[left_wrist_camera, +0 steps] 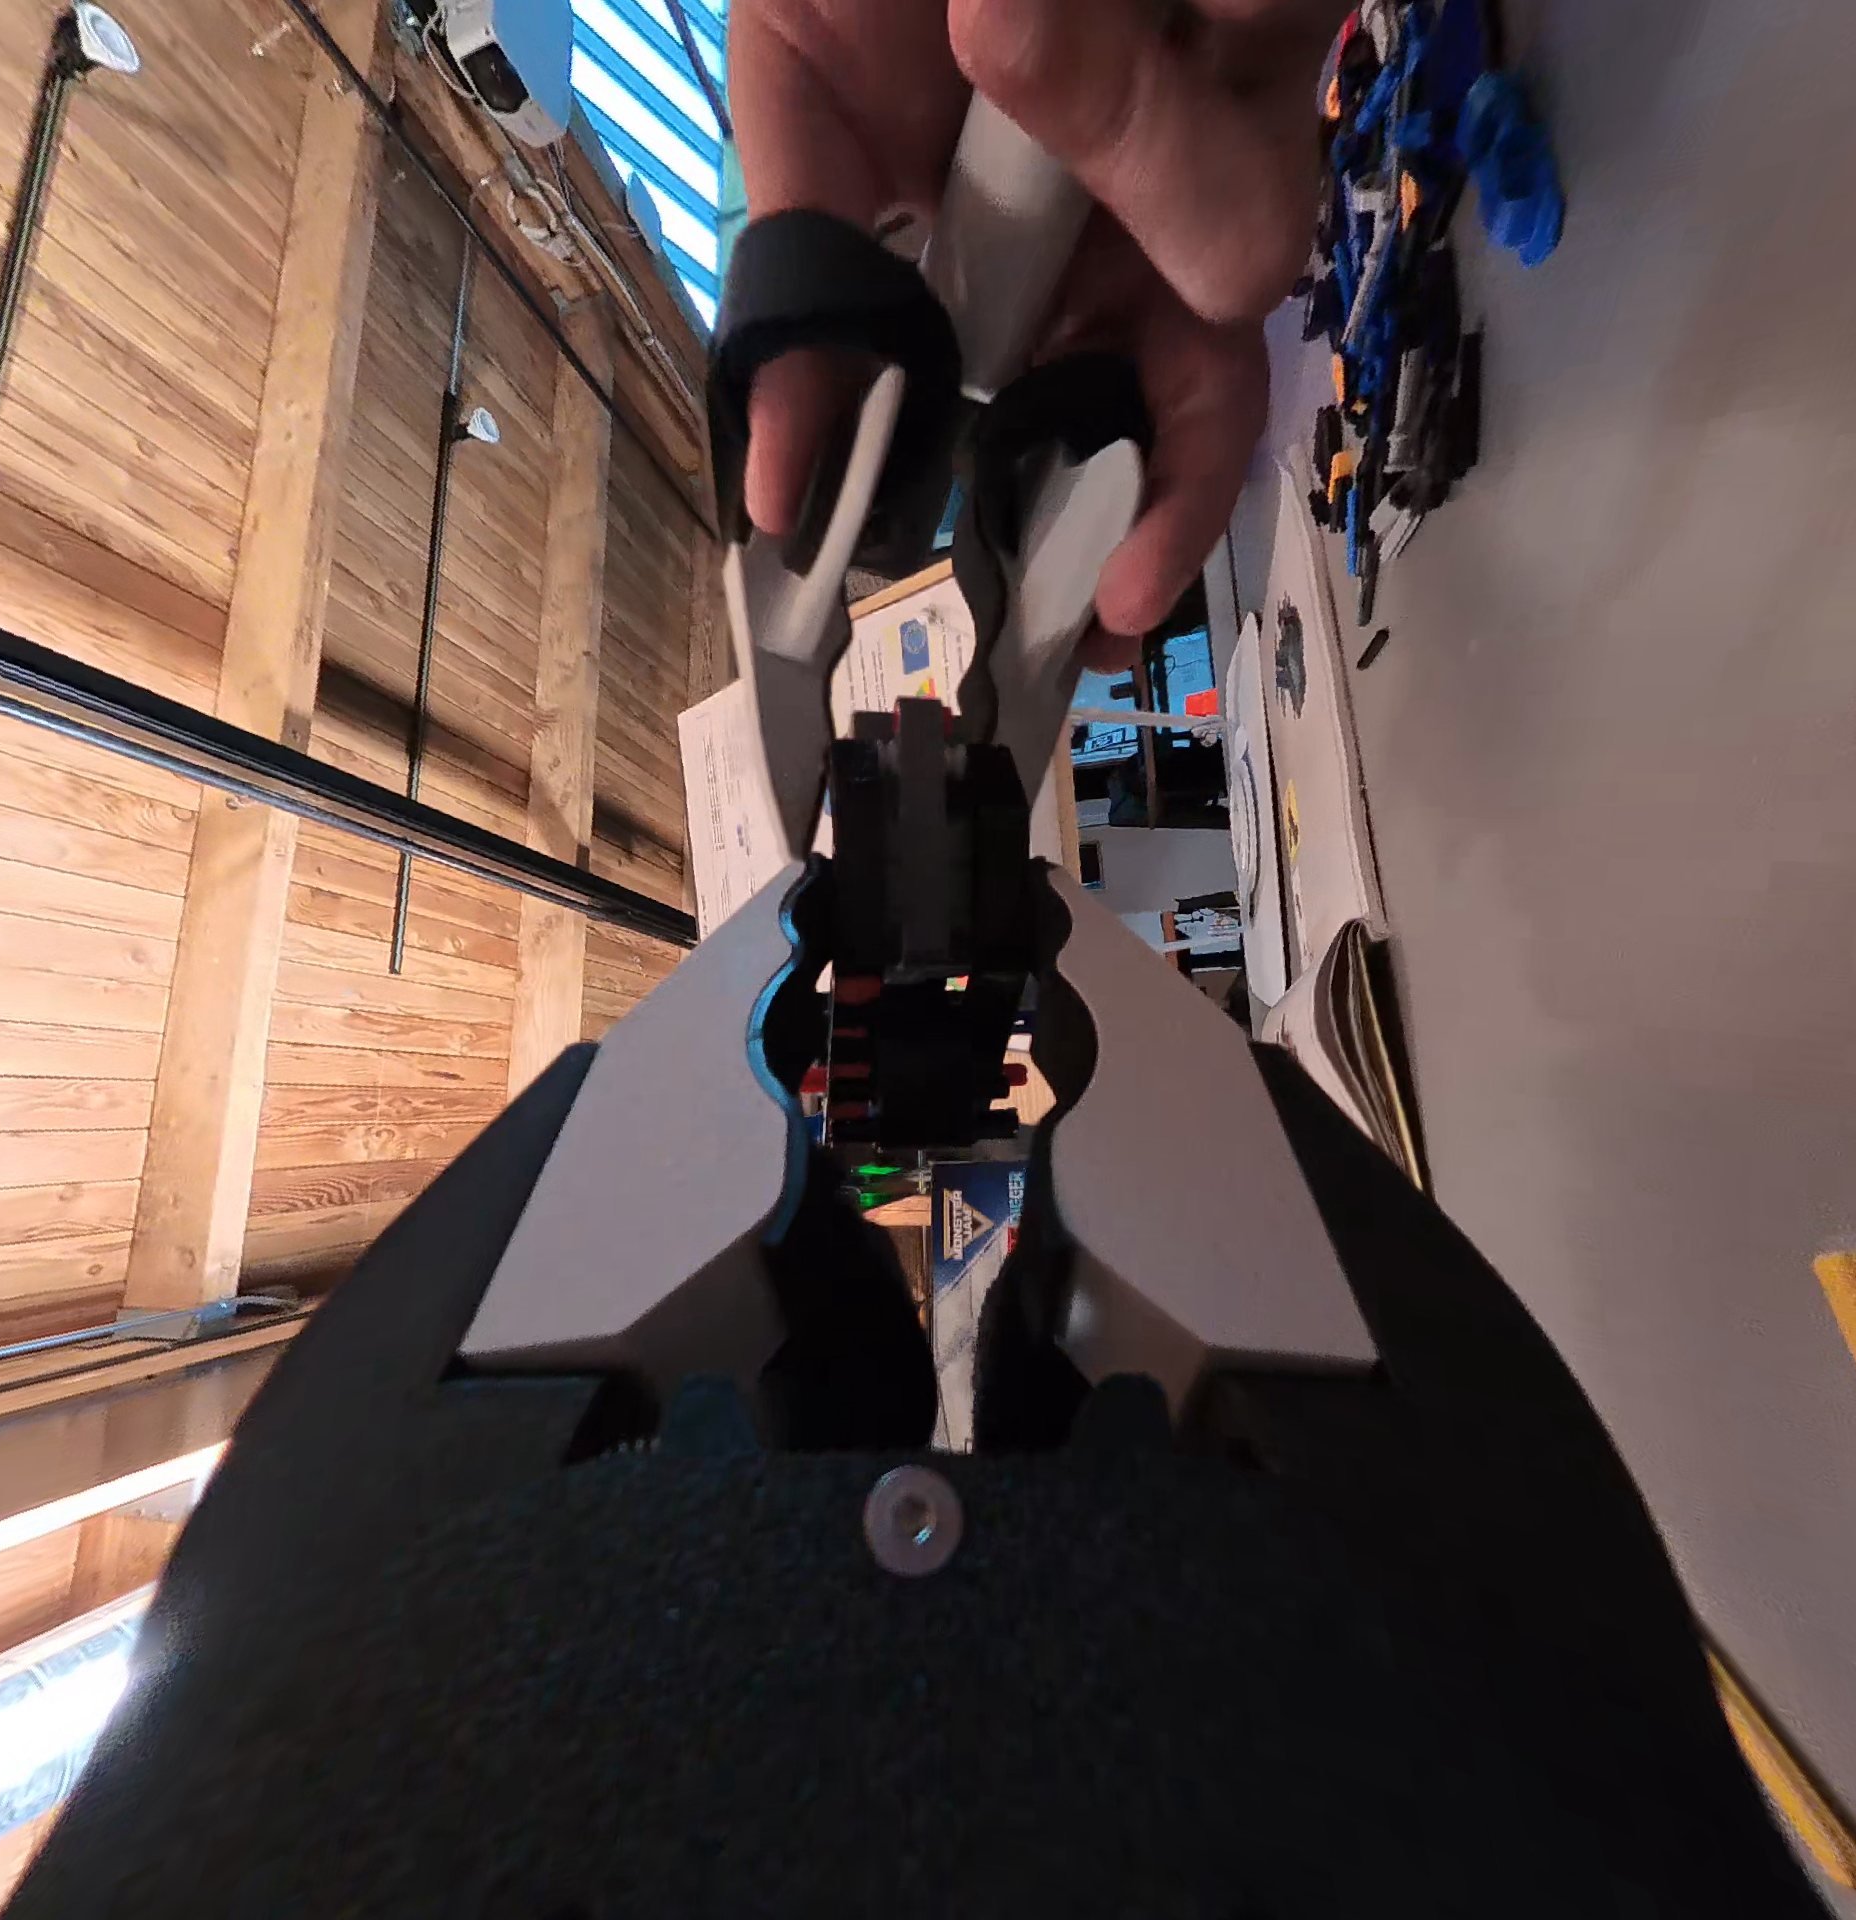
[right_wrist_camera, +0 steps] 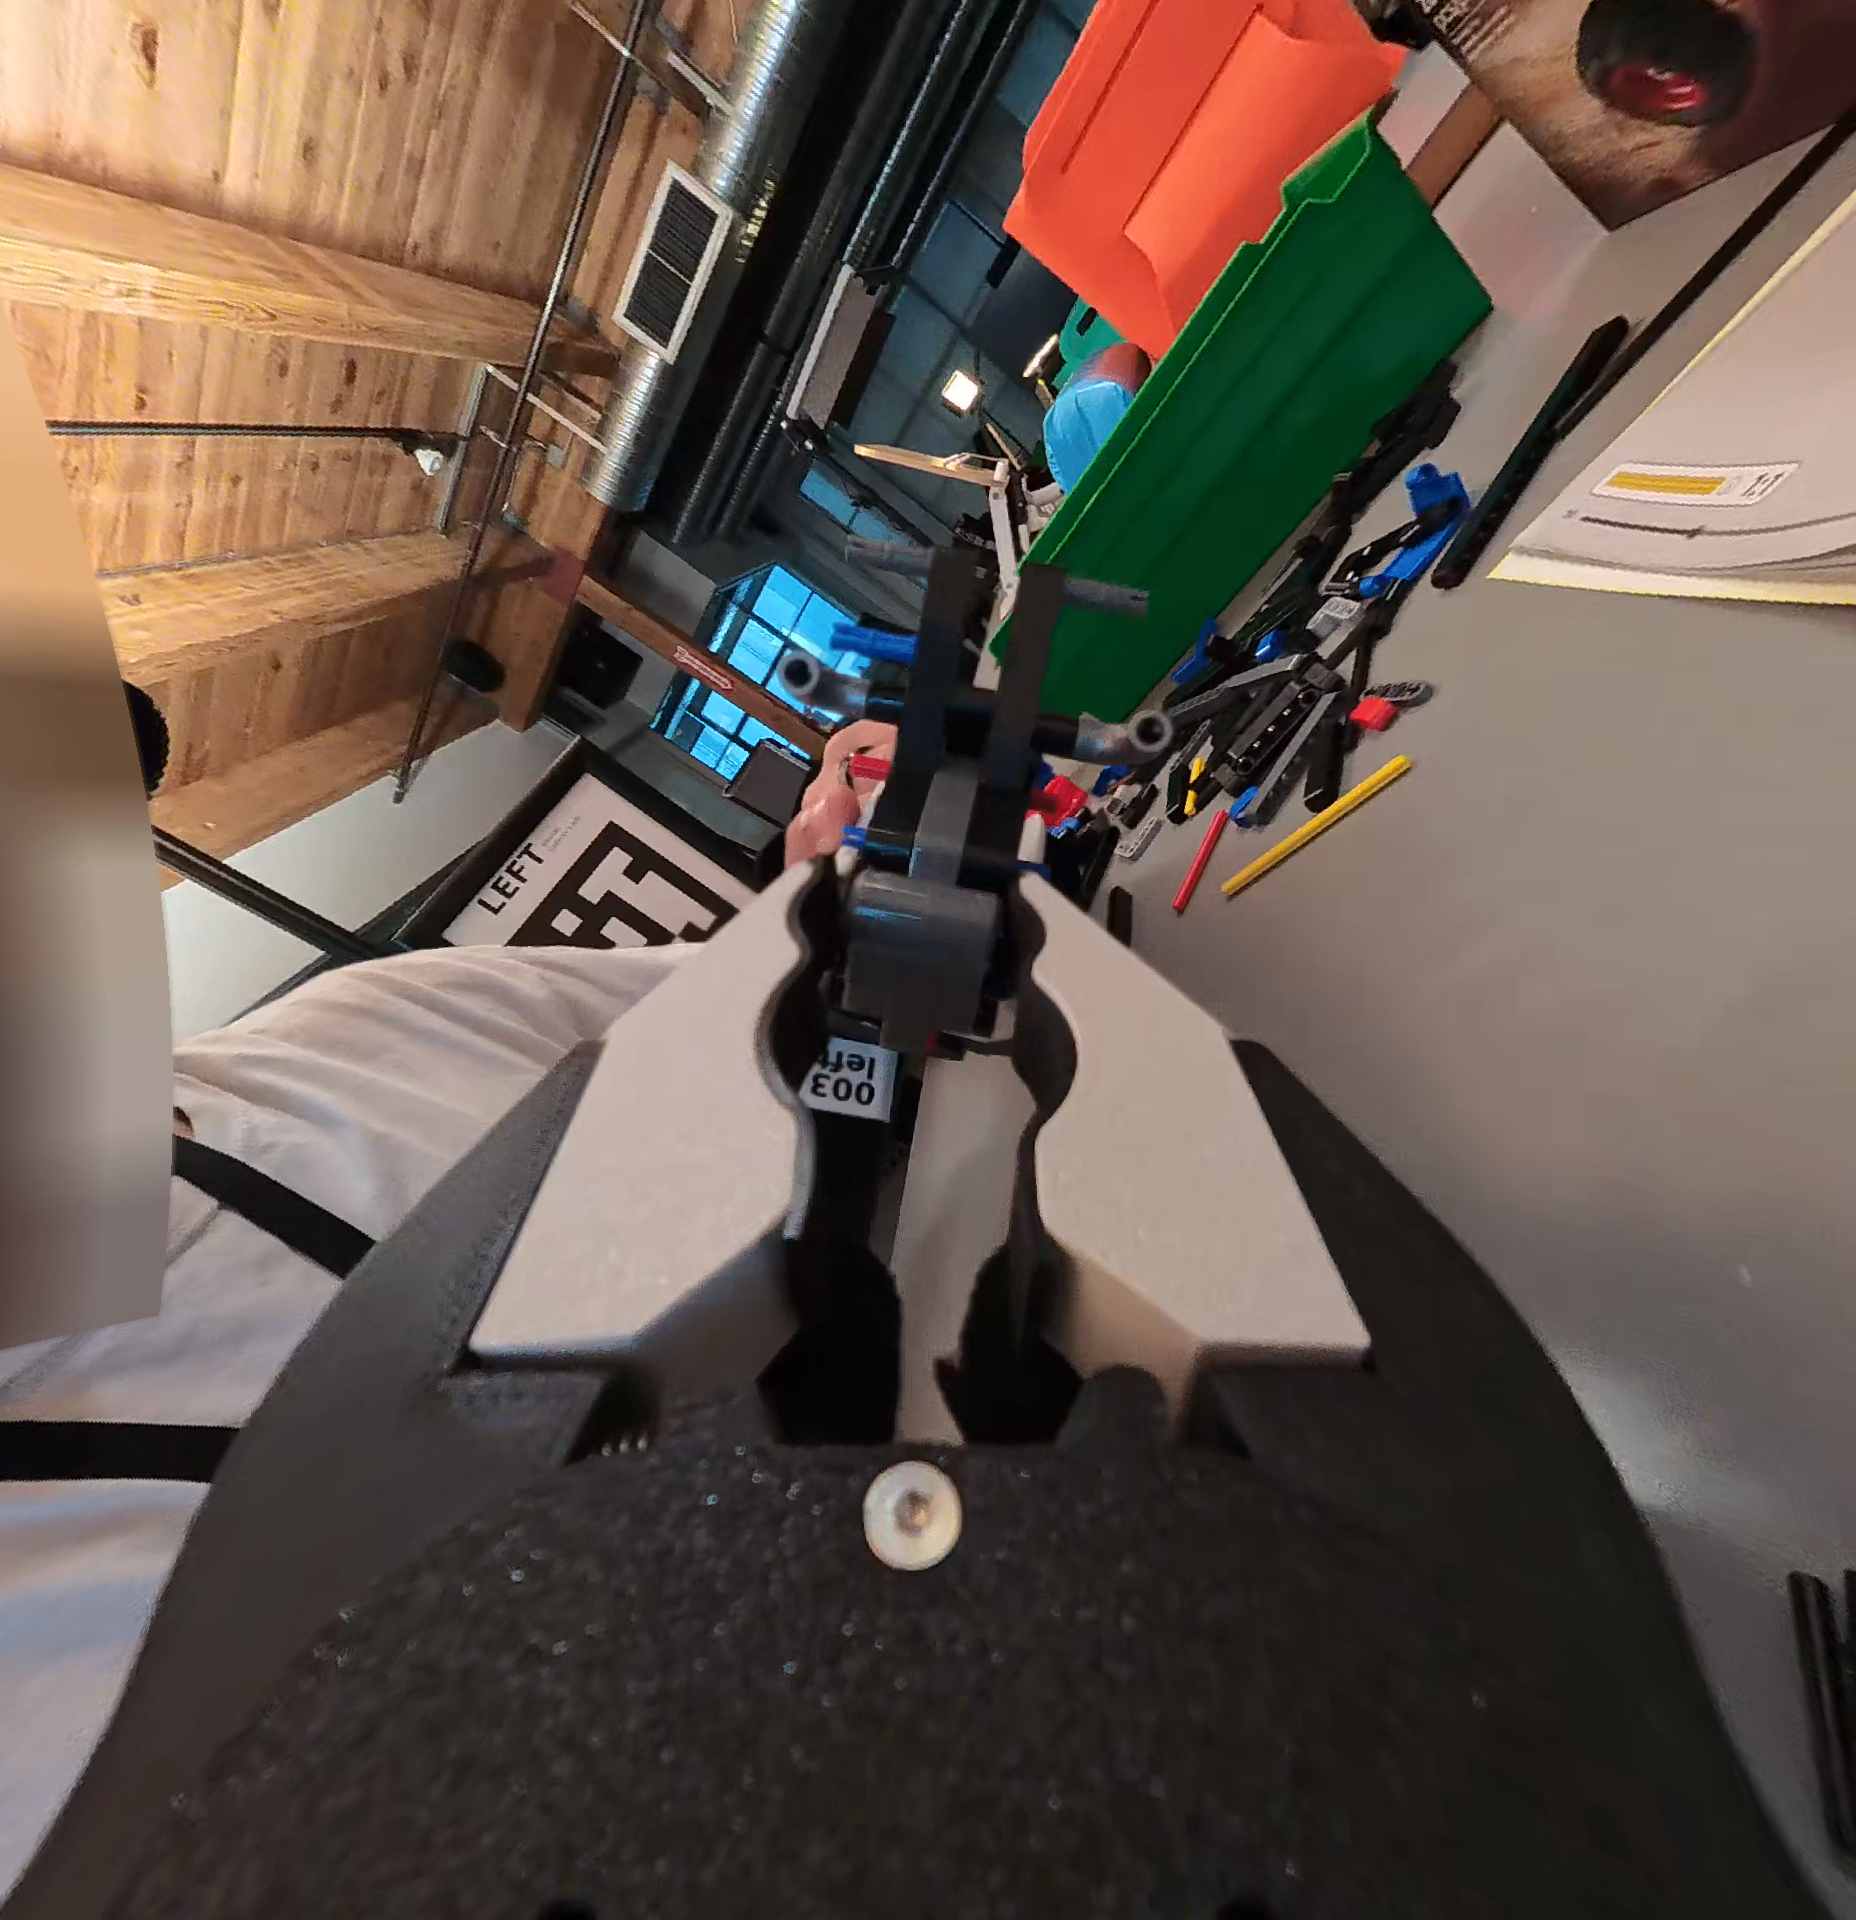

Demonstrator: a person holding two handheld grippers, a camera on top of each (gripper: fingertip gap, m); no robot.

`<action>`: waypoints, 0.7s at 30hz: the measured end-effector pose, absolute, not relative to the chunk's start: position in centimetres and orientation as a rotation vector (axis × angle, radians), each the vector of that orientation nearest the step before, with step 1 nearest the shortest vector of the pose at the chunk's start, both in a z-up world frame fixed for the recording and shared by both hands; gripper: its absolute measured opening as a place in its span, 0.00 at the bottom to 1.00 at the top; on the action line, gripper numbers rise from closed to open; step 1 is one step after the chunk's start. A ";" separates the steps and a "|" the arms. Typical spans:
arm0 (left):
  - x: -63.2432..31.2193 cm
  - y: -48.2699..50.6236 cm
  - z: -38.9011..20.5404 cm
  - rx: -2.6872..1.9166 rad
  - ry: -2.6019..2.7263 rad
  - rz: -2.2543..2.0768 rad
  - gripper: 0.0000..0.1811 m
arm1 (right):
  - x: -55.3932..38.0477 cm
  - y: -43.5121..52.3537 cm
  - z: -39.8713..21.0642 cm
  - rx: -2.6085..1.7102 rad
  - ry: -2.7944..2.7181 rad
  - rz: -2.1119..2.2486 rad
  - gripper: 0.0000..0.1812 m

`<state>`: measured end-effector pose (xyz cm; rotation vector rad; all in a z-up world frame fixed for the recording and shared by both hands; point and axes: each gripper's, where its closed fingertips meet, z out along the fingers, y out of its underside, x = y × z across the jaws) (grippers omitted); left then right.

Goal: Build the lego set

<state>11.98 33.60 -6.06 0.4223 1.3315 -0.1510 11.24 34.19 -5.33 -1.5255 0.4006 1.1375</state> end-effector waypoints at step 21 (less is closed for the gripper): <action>12.3 35.7 -4.0 -0.439 1.821 -1.238 0.26 | 15.3 32.6 -5.1 -1.656 0.388 0.705 0.14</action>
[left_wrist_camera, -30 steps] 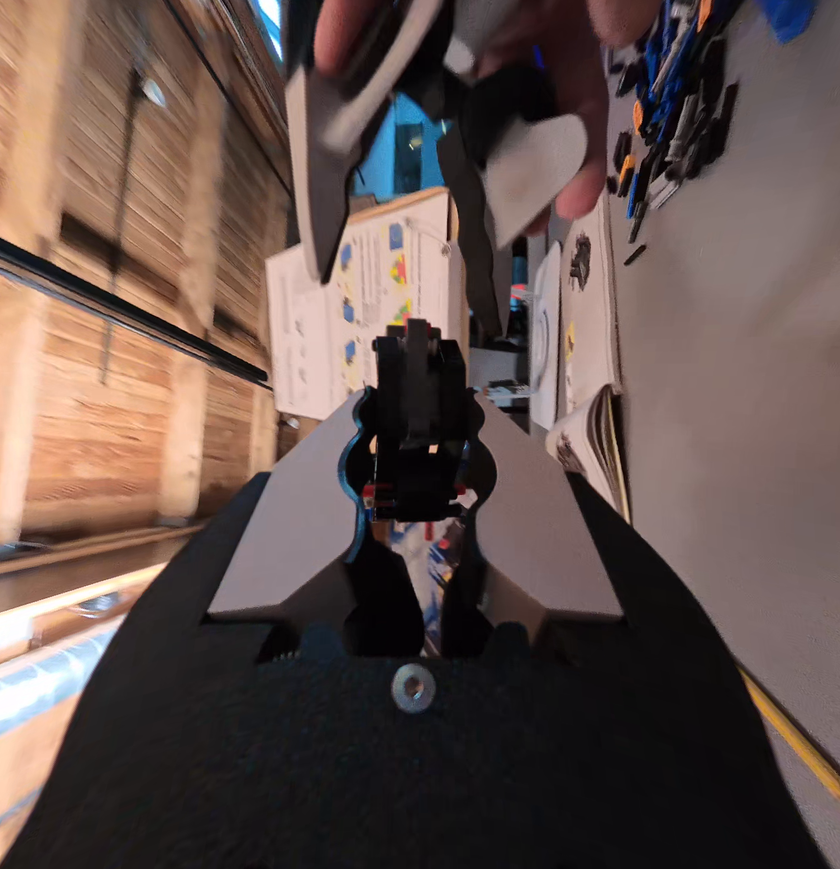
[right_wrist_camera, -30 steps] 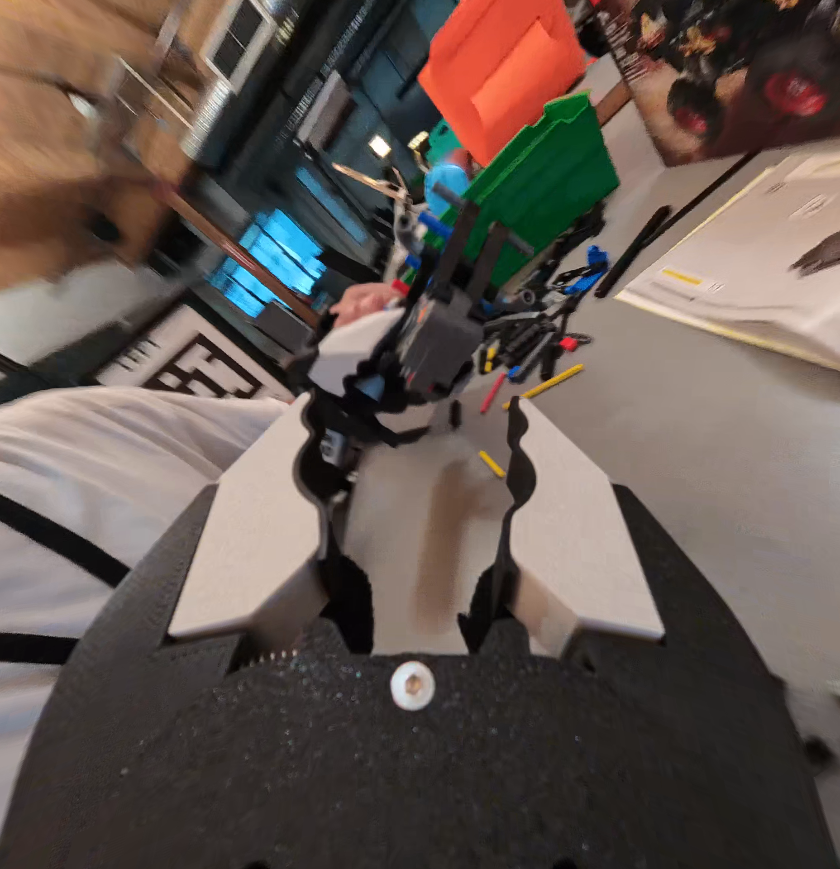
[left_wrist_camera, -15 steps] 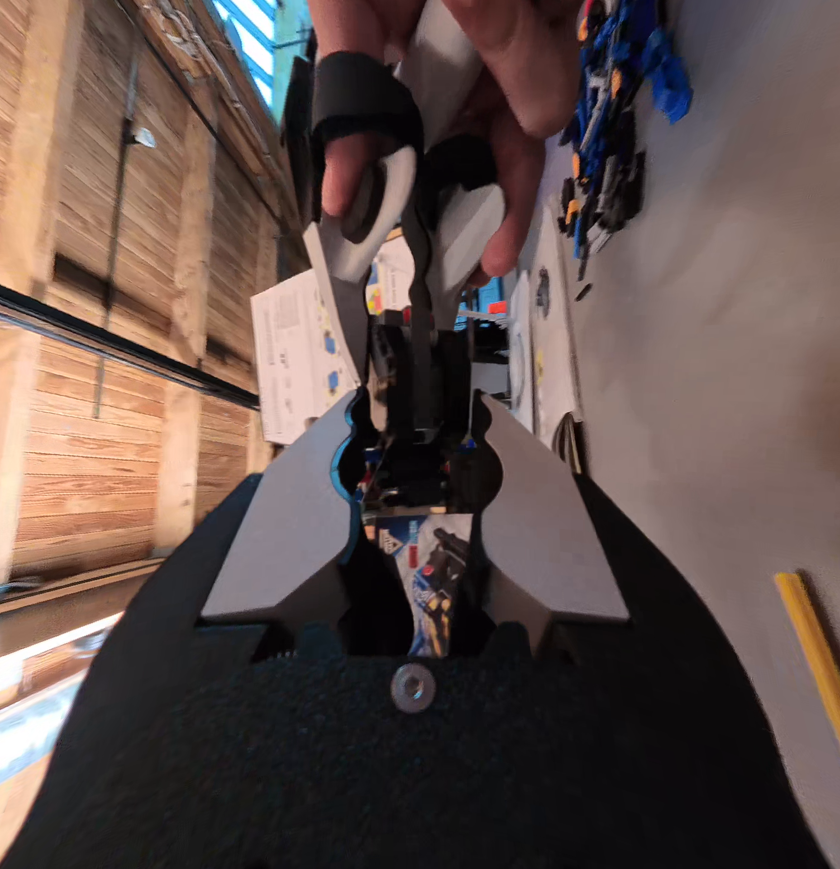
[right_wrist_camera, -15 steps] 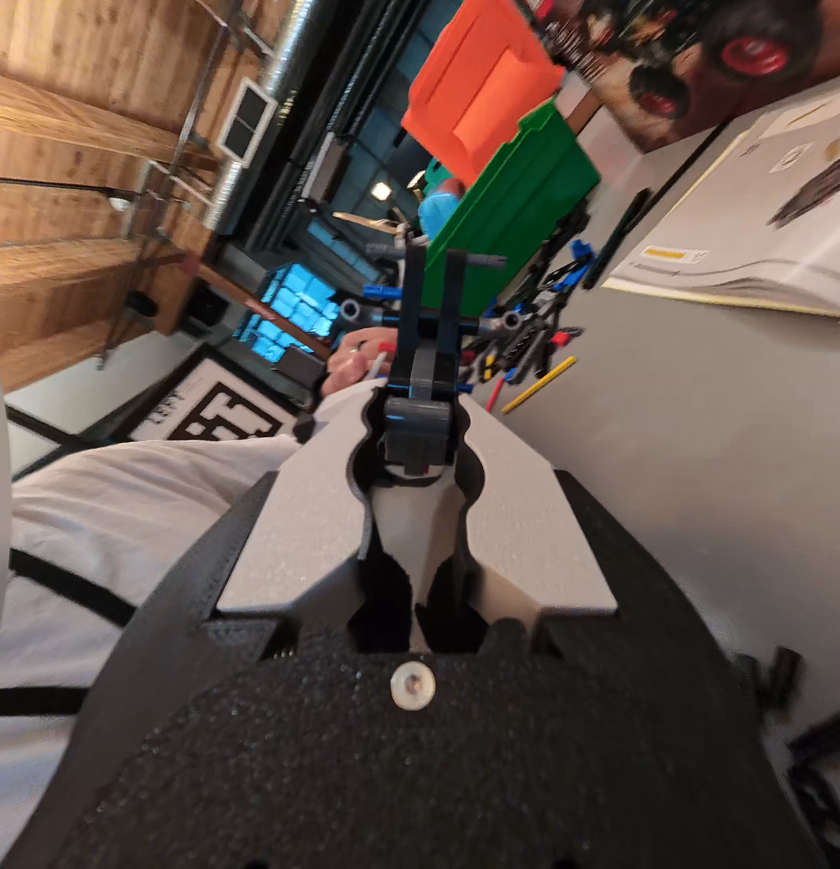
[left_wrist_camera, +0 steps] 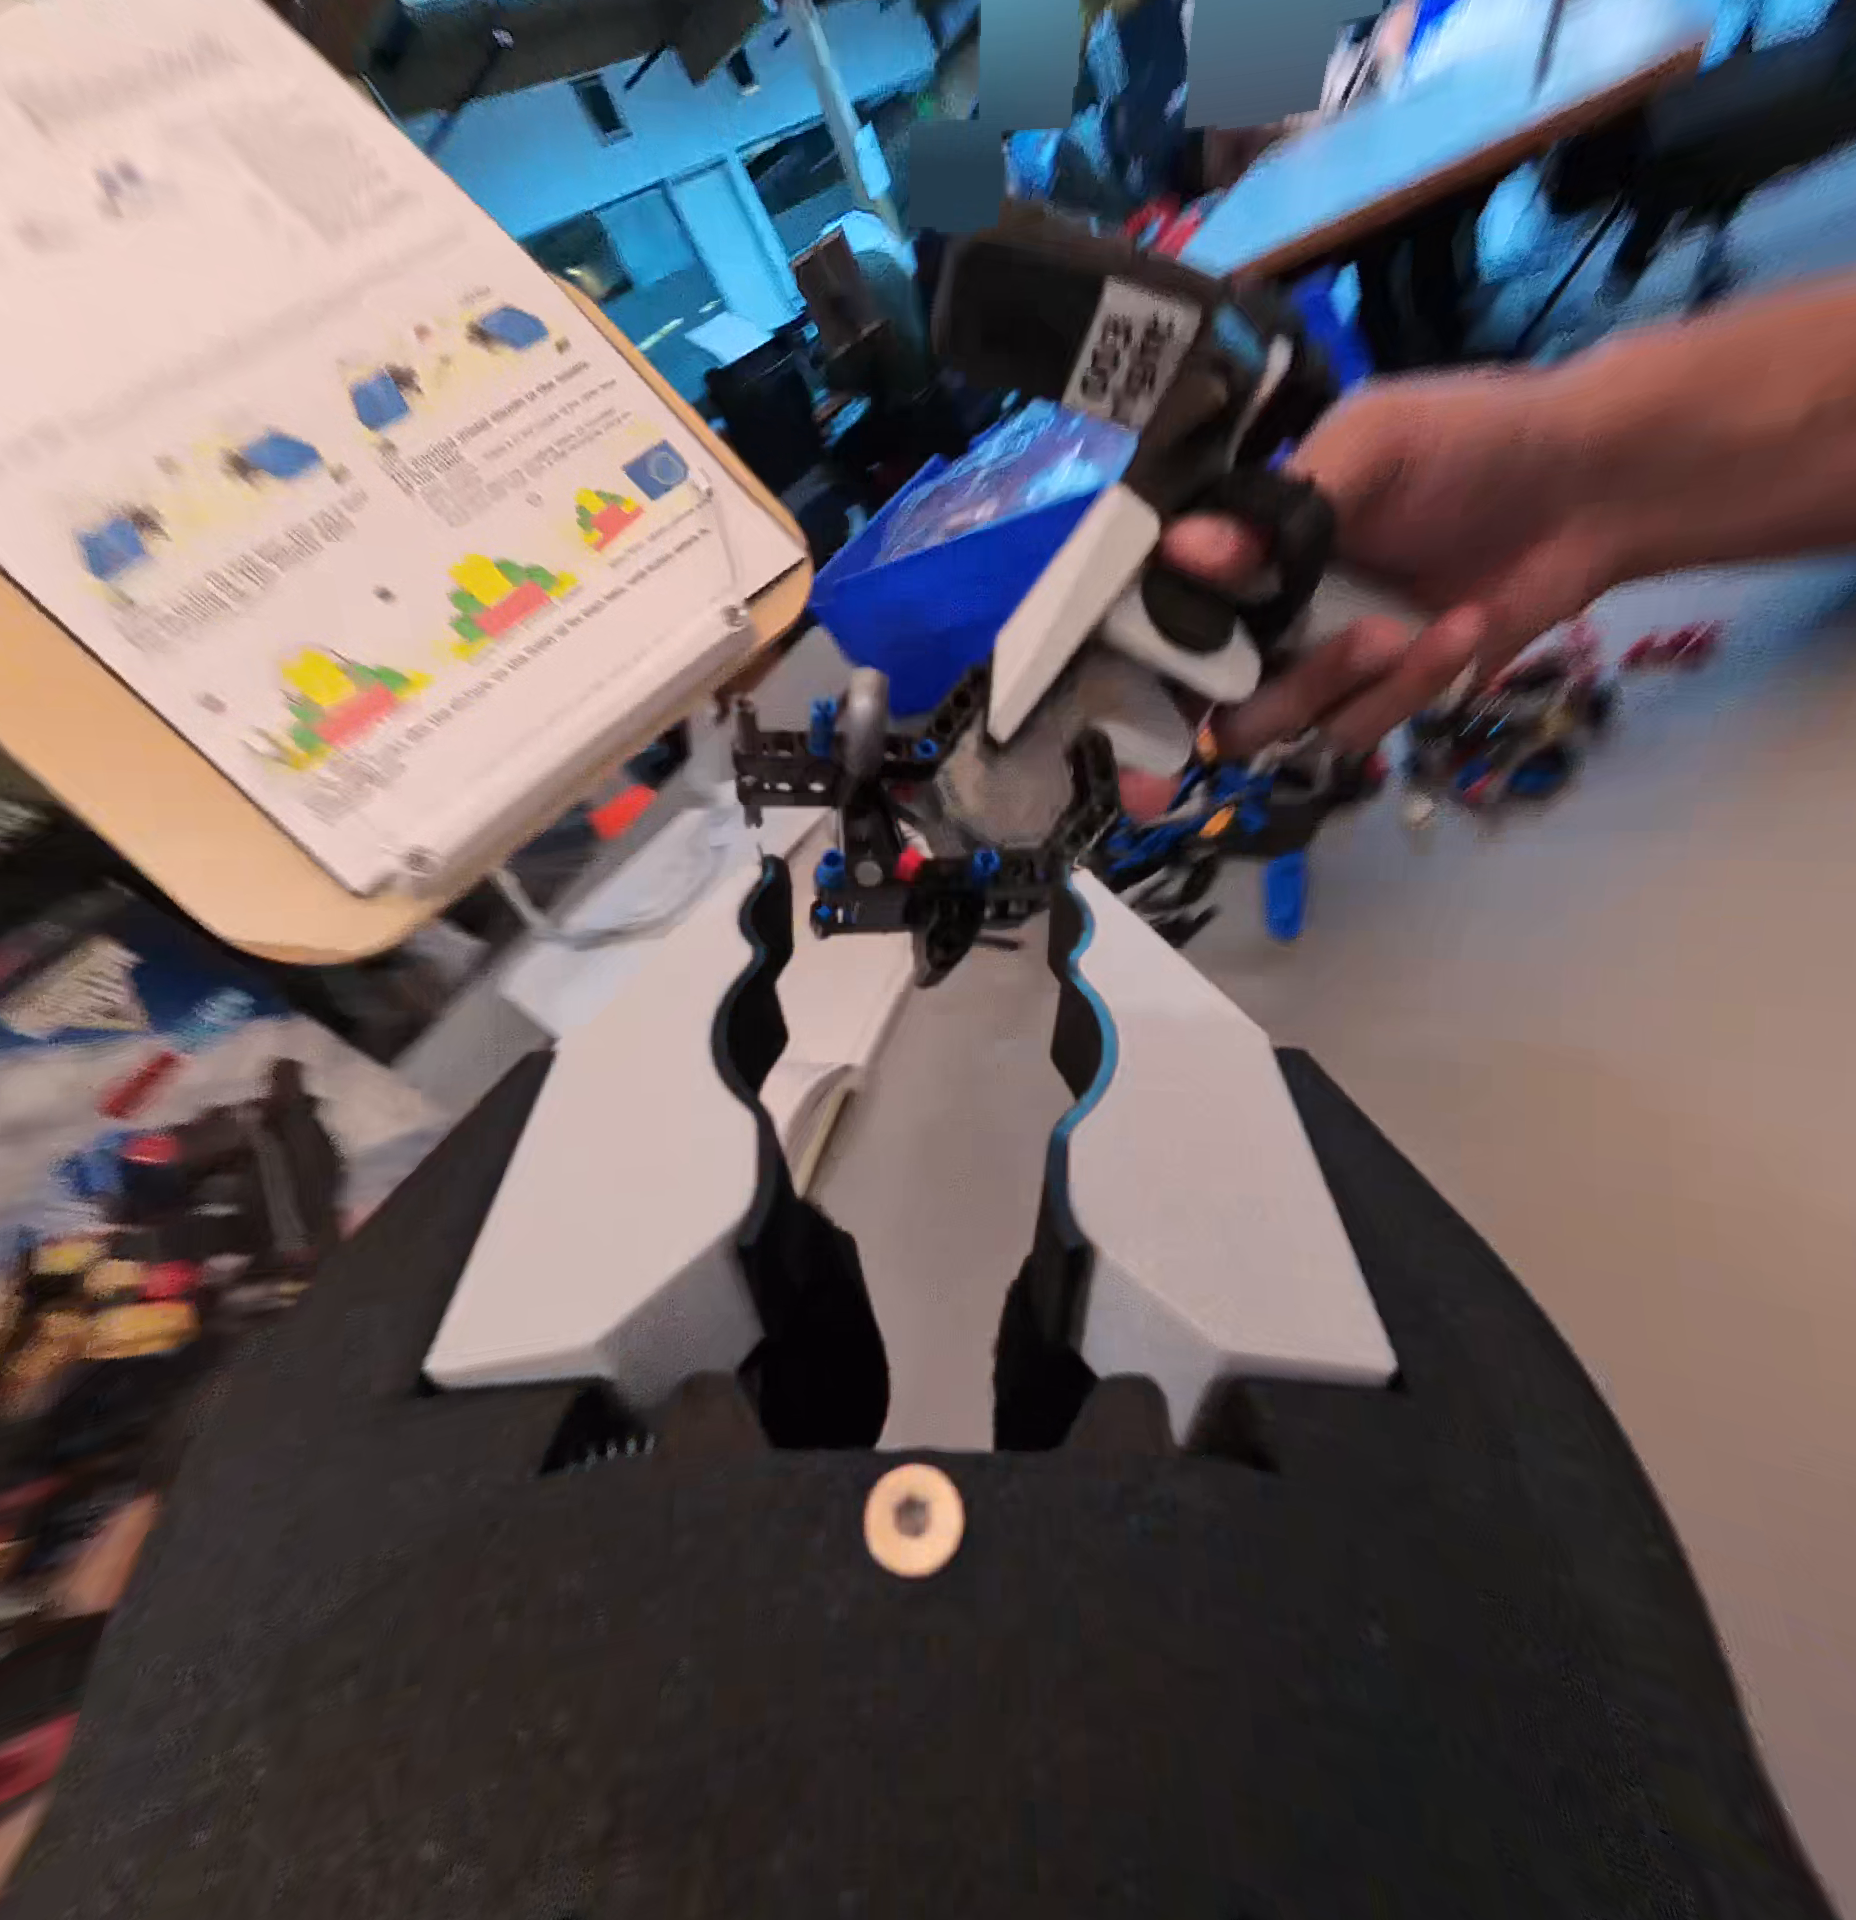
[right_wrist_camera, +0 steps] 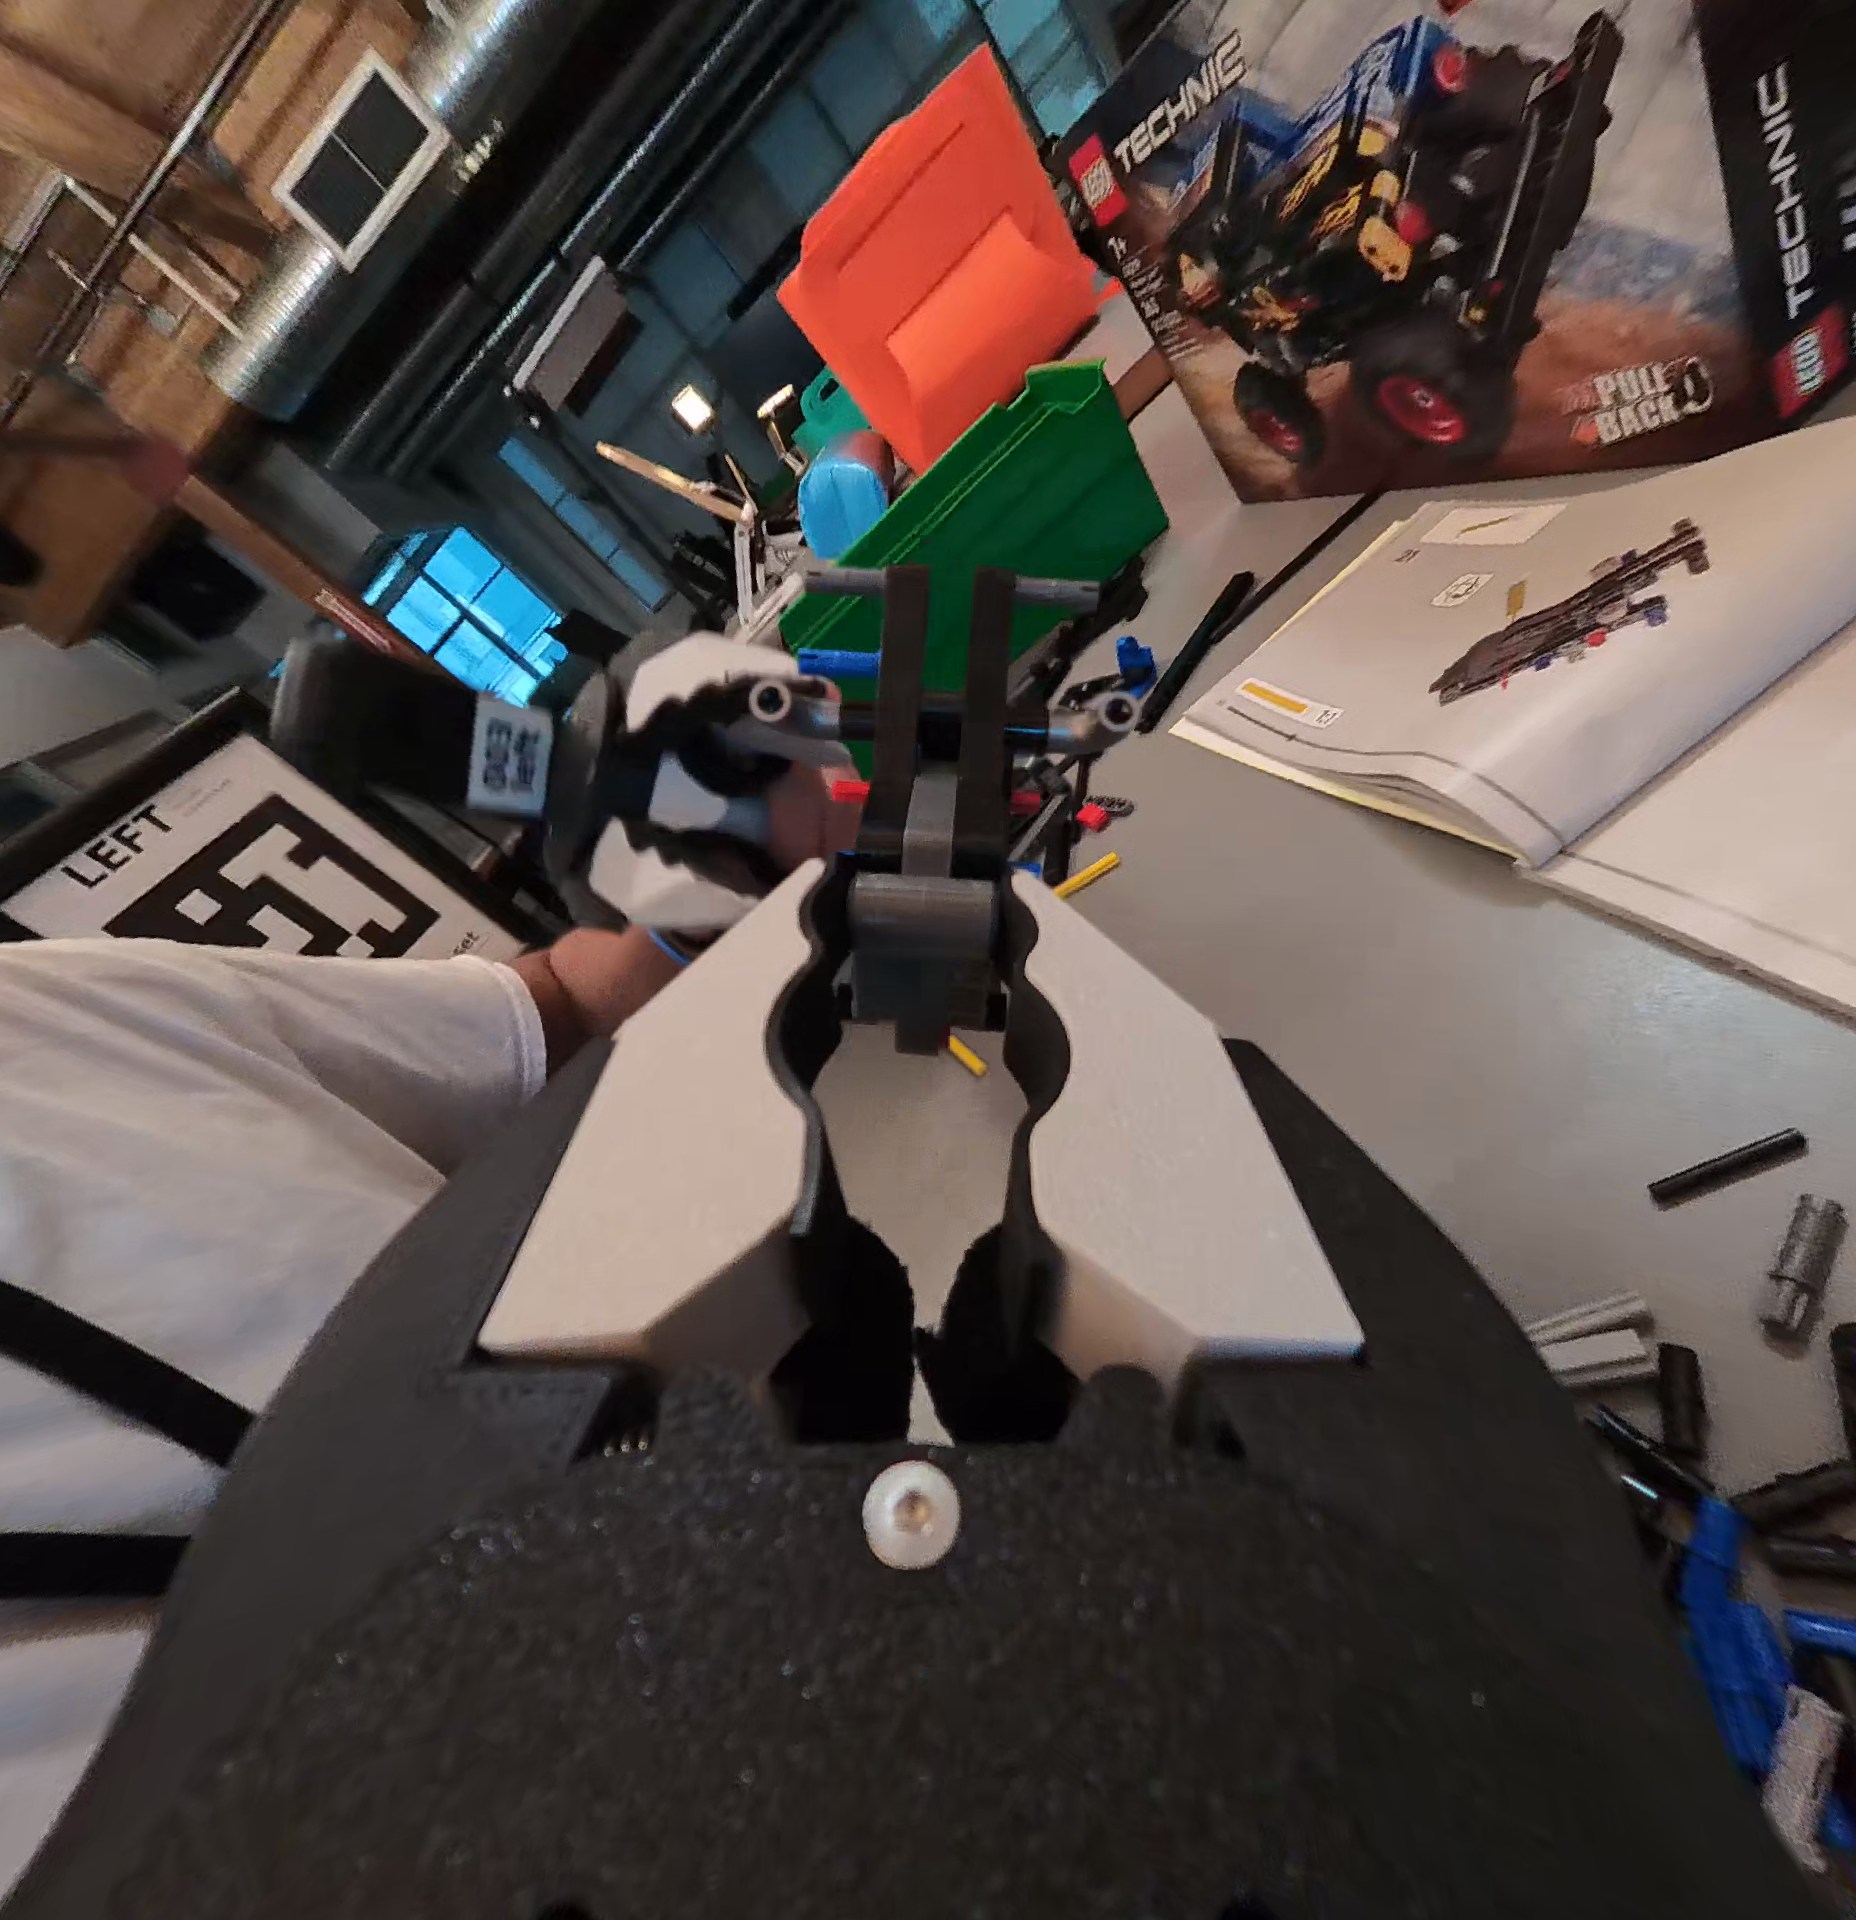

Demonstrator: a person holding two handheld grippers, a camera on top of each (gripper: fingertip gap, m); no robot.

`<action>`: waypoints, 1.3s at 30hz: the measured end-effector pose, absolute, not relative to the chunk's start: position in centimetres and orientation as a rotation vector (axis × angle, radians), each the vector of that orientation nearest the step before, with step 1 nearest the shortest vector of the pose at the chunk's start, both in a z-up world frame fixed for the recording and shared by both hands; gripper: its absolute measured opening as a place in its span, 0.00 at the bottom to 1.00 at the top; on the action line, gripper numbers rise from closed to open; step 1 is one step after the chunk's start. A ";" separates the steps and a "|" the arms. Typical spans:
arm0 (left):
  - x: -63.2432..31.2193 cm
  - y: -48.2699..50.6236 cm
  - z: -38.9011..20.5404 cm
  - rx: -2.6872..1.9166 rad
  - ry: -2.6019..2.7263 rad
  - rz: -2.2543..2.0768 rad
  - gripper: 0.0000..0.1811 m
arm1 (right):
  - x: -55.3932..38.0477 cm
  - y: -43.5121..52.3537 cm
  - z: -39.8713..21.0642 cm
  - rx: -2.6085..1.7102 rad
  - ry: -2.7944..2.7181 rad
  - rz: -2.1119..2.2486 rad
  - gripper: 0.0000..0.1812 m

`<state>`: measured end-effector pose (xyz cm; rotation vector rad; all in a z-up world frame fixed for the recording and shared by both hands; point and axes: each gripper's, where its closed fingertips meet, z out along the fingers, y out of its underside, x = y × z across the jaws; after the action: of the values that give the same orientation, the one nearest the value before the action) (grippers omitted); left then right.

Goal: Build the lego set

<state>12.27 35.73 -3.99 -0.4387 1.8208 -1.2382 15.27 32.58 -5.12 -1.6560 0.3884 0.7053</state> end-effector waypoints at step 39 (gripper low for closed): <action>13.3 38.1 -7.7 -0.945 2.219 -1.605 0.02 | 11.7 35.4 -9.2 -1.939 -0.356 -0.812 0.19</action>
<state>13.25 38.06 -7.70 -0.9448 2.2189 -1.6046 11.66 35.41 -9.25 -1.9392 -0.3563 -0.8117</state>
